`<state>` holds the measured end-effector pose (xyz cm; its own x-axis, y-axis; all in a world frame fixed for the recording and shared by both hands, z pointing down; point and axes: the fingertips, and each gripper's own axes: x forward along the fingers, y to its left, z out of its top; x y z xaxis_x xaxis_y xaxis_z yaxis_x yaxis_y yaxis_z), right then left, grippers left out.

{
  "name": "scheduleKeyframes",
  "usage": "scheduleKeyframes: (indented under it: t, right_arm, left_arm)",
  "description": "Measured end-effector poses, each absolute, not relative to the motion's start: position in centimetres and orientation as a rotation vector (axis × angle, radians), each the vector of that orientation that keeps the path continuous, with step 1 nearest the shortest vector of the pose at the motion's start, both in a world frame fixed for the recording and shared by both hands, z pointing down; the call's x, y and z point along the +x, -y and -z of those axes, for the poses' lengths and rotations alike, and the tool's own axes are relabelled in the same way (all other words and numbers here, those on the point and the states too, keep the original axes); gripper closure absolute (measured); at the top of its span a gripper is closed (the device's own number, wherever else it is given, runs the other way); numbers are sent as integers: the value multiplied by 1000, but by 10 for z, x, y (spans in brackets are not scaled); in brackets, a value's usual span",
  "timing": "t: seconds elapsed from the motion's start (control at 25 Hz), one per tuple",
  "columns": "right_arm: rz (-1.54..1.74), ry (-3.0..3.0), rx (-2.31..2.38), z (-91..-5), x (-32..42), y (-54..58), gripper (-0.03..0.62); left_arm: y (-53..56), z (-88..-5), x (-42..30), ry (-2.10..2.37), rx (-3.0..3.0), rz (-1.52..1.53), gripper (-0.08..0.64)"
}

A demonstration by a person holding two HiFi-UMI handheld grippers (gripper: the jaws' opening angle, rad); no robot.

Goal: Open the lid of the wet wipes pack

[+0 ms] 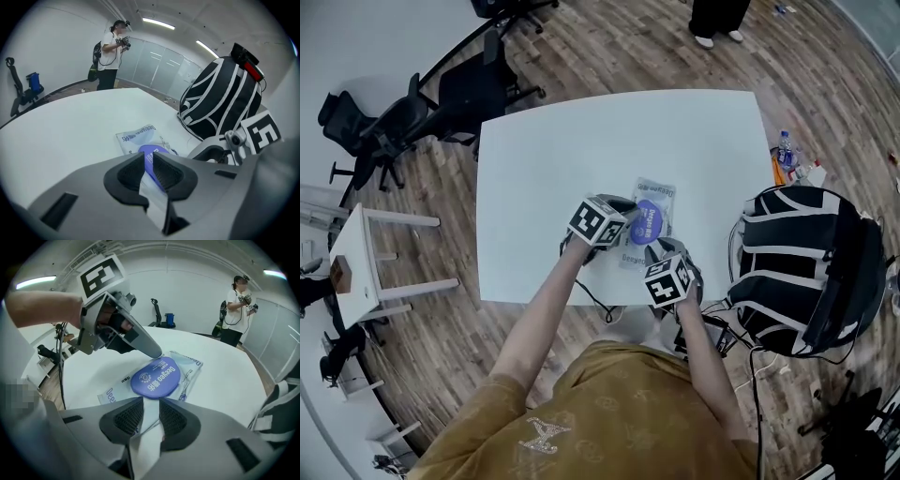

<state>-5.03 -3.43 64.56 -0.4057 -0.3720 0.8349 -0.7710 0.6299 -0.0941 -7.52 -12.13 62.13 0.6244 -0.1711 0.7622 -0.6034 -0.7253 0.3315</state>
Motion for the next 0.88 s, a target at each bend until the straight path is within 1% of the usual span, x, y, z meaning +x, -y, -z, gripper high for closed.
scheduleKeyframes:
  t: [0.2, 0.44, 0.64, 0.88]
  right_arm:
    - [-605, 1982, 917, -652, -53, 34, 502]
    - [-608, 1969, 950, -655, -51, 34, 502]
    - [-585, 1974, 942, -655, -53, 34, 502]
    - [-598, 1943, 920, -656, -53, 35, 502]
  left_arm:
    - [118, -631, -73, 524, 2229, -1071, 514]
    - [100, -634, -78, 419, 2101, -1106, 514]
    - [101, -642, -81, 427, 2045, -1127, 514]
    - [99, -642, -81, 409, 1942, -1043, 514]
